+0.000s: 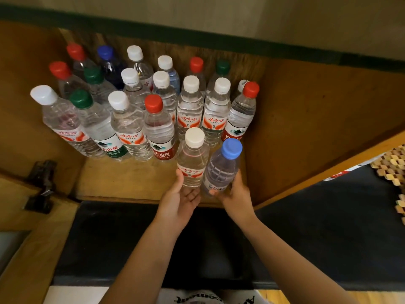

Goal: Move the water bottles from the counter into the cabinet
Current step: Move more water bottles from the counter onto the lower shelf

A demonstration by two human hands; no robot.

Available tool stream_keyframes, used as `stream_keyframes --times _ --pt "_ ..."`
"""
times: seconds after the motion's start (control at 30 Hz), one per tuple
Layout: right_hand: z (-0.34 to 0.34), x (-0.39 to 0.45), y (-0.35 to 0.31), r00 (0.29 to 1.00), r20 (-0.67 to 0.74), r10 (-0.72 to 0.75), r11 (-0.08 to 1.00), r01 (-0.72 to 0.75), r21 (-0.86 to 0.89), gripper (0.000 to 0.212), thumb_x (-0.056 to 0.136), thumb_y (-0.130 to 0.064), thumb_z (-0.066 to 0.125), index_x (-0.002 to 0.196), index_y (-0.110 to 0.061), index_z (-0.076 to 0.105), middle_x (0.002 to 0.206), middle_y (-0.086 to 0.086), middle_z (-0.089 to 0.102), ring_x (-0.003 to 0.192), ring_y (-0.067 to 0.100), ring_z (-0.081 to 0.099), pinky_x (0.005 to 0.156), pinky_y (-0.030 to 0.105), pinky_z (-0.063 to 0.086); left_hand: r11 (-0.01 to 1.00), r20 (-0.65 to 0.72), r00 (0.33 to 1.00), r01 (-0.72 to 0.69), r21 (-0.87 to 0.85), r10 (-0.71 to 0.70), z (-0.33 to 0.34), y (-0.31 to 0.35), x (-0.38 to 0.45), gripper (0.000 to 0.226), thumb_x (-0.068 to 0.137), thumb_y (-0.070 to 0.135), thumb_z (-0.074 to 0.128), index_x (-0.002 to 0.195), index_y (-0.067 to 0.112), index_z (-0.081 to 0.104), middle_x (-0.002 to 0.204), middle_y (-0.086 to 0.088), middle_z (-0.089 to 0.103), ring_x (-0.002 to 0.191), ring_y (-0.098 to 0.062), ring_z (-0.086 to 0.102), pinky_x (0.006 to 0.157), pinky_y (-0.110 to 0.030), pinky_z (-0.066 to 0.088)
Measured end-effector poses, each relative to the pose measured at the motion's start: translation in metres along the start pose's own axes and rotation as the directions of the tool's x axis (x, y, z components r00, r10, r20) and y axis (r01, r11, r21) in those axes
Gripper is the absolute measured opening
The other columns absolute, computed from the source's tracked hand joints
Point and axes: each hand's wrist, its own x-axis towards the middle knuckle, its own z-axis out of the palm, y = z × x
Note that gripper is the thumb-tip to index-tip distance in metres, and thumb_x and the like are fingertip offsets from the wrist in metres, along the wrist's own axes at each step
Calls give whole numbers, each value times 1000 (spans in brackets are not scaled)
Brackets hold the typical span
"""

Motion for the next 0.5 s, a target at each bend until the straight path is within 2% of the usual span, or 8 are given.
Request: stream_keyframes --times 0.1,0.17,0.27,0.33,0.5 --pt "1 7 -2 1000 4 7 1000 -7 18 68 78 -14 71 134 -17 32 120 1 57 101 9 54 82 21 44 998 13 1000 -22 -55 22 11 7 6 49 92 41 45 128 7 48 121 -15 61 104 -25 58 75 -33 47" --pt "2 16 -7 999 20 40 997 -42 72 68 77 -15 72 132 -20 33 119 -3 56 106 9 54 85 23 44 996 16 999 -34 -84 36 14 11 13 52 92 41 45 130 7 48 124 -16 60 102 -25 60 71 -33 48" --pt "3 32 -17 994 55 90 982 -98 162 68 76 -11 72 131 -24 33 114 -11 52 109 7 50 87 24 42 991 14 998 -64 -120 66 22 20 23 52 92 42 45 130 7 48 115 -15 63 97 -24 62 70 -34 49" --pt "5 43 -23 995 41 93 977 -99 188 67 75 -7 71 130 -21 35 118 -7 54 114 11 51 89 26 42 988 11 997 -76 -134 78 26 26 29 51 92 41 45 130 7 48 113 -14 64 98 -25 62 72 -35 50" --pt "10 62 -32 996 -30 84 975 -76 207 66 74 -1 70 129 -15 38 126 5 56 118 19 51 92 30 43 990 27 995 -90 -111 94 34 37 41 49 92 36 47 130 5 47 126 -17 59 111 -27 58 76 -35 51"
